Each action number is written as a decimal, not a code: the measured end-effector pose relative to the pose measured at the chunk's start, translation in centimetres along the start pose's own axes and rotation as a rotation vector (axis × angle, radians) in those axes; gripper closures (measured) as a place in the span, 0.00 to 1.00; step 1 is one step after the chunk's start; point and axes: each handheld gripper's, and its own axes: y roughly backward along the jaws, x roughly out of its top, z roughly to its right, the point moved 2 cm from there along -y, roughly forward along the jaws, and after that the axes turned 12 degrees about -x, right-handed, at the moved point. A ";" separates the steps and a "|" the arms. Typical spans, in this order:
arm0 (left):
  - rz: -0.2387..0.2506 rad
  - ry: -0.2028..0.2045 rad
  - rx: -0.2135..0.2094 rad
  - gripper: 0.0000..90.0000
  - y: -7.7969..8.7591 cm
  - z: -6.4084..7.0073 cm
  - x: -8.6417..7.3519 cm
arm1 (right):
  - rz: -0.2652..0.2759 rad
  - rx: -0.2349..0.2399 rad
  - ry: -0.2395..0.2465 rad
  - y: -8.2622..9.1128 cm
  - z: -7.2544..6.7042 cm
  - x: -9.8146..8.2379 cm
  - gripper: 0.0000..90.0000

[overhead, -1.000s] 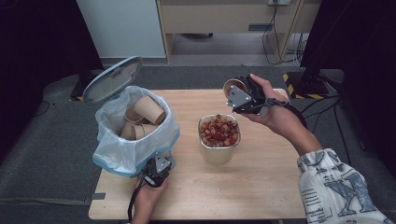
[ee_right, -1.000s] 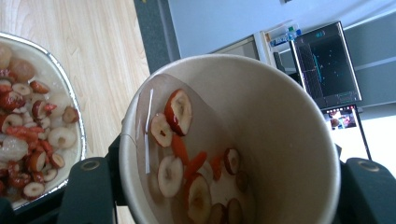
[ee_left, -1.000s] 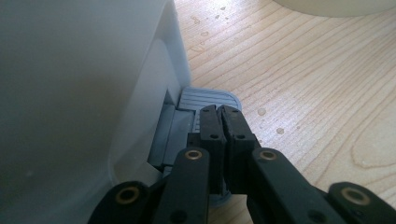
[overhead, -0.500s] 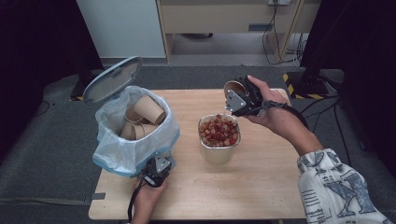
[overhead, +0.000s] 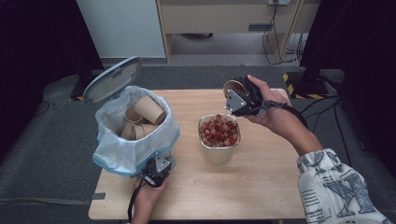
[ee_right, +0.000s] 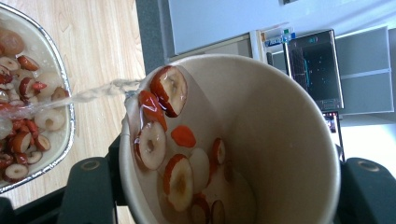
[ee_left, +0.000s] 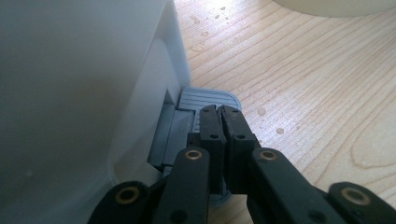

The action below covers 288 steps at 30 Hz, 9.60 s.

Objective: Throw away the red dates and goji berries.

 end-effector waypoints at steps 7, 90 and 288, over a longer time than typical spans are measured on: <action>0.000 0.000 0.000 0.97 0.0 0.0 0.0 | 0.001 0.001 -0.012 -0.1 0.1 0.0 0.38; 0.000 0.003 -0.001 0.97 0.0 0.0 0.0 | -0.061 -0.091 0.424 0.3 0.1 1.5 0.39; -0.002 0.003 -0.008 0.96 0.0 0.0 0.0 | -0.040 0.282 -0.567 -0.4 -1.4 -10.4 0.38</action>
